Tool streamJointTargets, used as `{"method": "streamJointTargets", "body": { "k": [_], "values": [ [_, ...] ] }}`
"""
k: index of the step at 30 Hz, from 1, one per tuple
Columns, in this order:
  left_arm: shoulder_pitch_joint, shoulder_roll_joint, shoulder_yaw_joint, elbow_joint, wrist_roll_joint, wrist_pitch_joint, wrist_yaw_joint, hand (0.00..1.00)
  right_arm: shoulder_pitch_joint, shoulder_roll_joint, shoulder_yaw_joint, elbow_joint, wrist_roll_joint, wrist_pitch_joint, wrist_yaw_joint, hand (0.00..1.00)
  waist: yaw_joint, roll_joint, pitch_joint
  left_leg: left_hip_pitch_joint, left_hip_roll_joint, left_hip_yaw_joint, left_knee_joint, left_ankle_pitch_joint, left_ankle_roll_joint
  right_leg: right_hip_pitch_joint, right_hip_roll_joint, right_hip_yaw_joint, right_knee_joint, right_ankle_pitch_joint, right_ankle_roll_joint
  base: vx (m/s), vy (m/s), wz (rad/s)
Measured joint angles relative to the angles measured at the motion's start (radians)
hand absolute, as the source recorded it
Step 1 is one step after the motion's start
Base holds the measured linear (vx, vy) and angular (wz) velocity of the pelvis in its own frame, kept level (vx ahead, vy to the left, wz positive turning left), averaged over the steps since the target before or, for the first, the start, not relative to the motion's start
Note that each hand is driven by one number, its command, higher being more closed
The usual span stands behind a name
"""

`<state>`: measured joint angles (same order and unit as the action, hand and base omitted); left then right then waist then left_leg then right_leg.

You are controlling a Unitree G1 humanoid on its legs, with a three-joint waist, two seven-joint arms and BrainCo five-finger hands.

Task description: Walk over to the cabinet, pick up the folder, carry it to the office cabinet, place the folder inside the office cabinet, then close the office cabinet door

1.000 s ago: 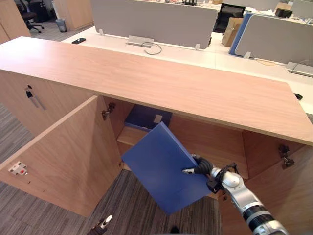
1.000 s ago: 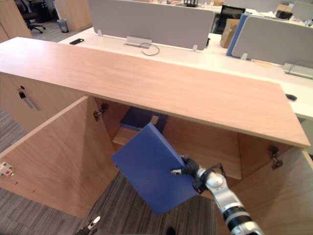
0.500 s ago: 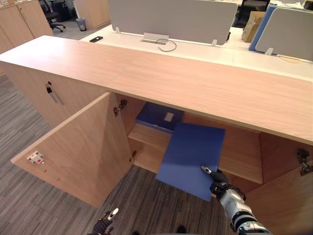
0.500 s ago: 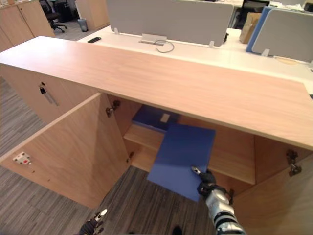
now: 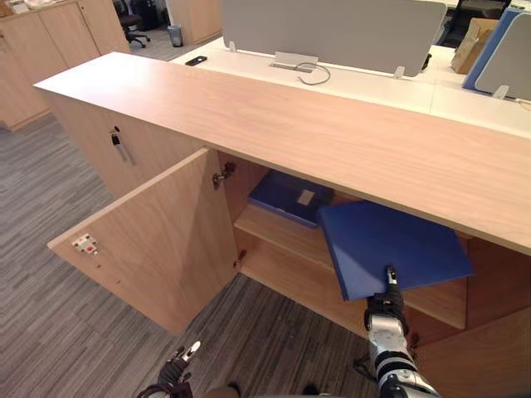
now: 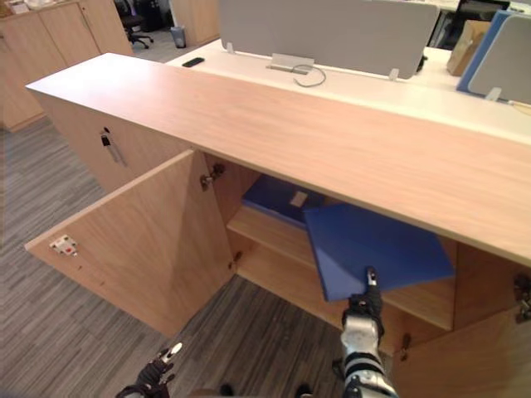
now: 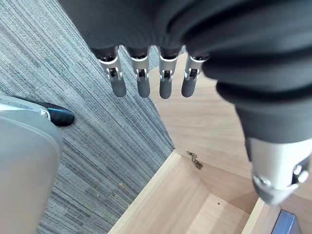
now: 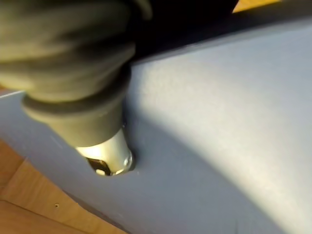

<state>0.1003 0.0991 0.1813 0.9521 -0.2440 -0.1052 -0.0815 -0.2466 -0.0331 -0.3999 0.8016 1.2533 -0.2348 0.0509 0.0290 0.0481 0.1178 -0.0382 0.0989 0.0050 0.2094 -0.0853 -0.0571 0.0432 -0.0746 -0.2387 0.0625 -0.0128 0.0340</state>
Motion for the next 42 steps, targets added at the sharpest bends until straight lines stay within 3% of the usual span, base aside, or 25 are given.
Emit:
{"method": "streamJointTargets", "body": {
  "k": [4, 10, 15, 18, 19, 22, 25, 27, 29, 32, 42],
  "values": [
    [-0.027, -0.018, -0.002, -0.001, 0.001, 0.001, 0.010, 0.00, -0.006, 0.009, -0.014, -0.058, 0.027, -0.027, -0.020, 1.00, 0.010, 0.014, 0.025, -0.028, -0.002, -0.001, 0.002, 0.004, -0.005, -0.046, -0.008, 0.005, 0.046, -0.023, 0.000, -0.02, 0.007, -0.01],
    [-0.037, -0.026, -0.007, -0.001, 0.004, 0.006, 0.033, 0.00, -0.024, 0.025, -0.007, -0.063, 0.062, -0.032, -0.045, 1.00, 0.033, 0.041, 0.045, 0.007, 0.000, 0.086, -0.039, -0.002, 0.002, -0.103, -0.008, 0.095, 0.092, -0.031, 0.001, 0.02, 0.043, -0.42],
    [-0.021, -0.028, -0.024, -0.001, 0.004, 0.008, 0.034, 0.00, -0.033, 0.028, 0.051, -0.063, 0.060, -0.021, -0.054, 1.00, 0.044, 0.038, 0.050, 0.041, -0.008, 0.222, -0.010, -0.063, 0.010, -0.231, -0.016, 0.220, 0.291, -0.120, 0.010, 0.09, 0.054, -0.74],
    [-0.019, -0.026, -0.026, -0.003, -0.010, 0.008, 0.036, 0.00, -0.062, 0.033, 0.108, -0.060, 0.061, -0.007, -0.055, 1.00, 0.041, 0.039, 0.078, 0.071, 0.005, 0.287, 0.025, -0.098, 0.010, -0.298, -0.027, 0.164, 0.434, -0.124, 0.010, 0.06, 0.010, -0.79],
    [-0.018, -0.026, -0.042, -0.003, -0.025, 0.008, 0.037, 0.00, -0.073, 0.035, 0.128, -0.060, 0.060, -0.002, -0.055, 1.00, 0.040, 0.039, 0.096, 0.098, 0.008, 0.315, 0.041, -0.115, 0.012, -0.309, -0.050, 0.092, 0.492, -0.127, 0.004, 0.04, -0.007, -0.60],
    [-0.010, -0.025, -0.051, -0.003, -0.033, 0.009, 0.037, 0.00, -0.092, 0.036, 0.186, -0.060, 0.061, 0.004, -0.055, 1.00, 0.034, 0.039, 0.104, 0.099, 0.021, 0.345, 0.106, -0.167, 0.010, -0.314, -0.062, 0.043, 0.516, -0.145, -0.023, -0.01, 0.001, -0.40],
    [-0.021, -0.020, -0.050, -0.021, -0.034, 0.009, 0.037, 0.00, -0.153, 0.037, 0.196, -0.061, 0.062, 0.006, -0.056, 1.00, 0.018, 0.039, 0.146, 0.007, 0.052, 0.345, 0.235, -0.214, 0.016, -0.346, -0.052, 0.044, 0.507, -0.146, -0.025, -0.13, 0.026, -0.11],
    [-0.044, -0.011, -0.041, -0.022, -0.040, 0.008, 0.042, 0.00, -0.193, 0.038, 0.197, -0.082, 0.062, 0.003, -0.063, 1.00, 0.020, 0.040, 0.178, -0.095, 0.089, 0.334, 0.359, -0.262, 0.020, -0.387, -0.036, 0.043, 0.508, -0.180, -0.040, -0.17, -0.007, -0.03],
    [-0.076, -0.007, -0.033, -0.023, -0.059, 0.008, 0.062, 0.00, -0.228, 0.051, 0.197, -0.126, 0.065, -0.018, -0.082, 1.00, 0.029, 0.042, 0.232, -0.195, 0.134, 0.304, 0.506, -0.313, 0.019, -0.458, -0.036, 0.018, 0.603, -0.214, -0.047, -0.17, -0.080, 0.12],
    [-0.077, -0.016, -0.018, -0.045, -0.081, 0.009, 0.078, 0.00, -0.243, 0.071, 0.196, -0.188, 0.066, -0.032, -0.105, 1.00, 0.037, 0.042, 0.260, -0.289, 0.164, 0.245, 0.631, -0.356, 0.009, -0.520, -0.046, -0.024, 0.714, -0.272, -0.071, -0.12, -0.117, 0.31],
    [-0.076, -0.040, 0.002, -0.175, -0.102, 0.010, 0.093, 0.00, -0.298, 0.104, 0.184, -0.364, 0.066, -0.084, -0.143, 1.00, 0.053, 0.040, 0.280, -0.503, 0.209, 0.130, 0.835, -0.398, -0.042, -0.676, -0.085, -0.116, 0.940, -0.389, -0.131, -0.03, -0.076, 0.20]
  ]
}}
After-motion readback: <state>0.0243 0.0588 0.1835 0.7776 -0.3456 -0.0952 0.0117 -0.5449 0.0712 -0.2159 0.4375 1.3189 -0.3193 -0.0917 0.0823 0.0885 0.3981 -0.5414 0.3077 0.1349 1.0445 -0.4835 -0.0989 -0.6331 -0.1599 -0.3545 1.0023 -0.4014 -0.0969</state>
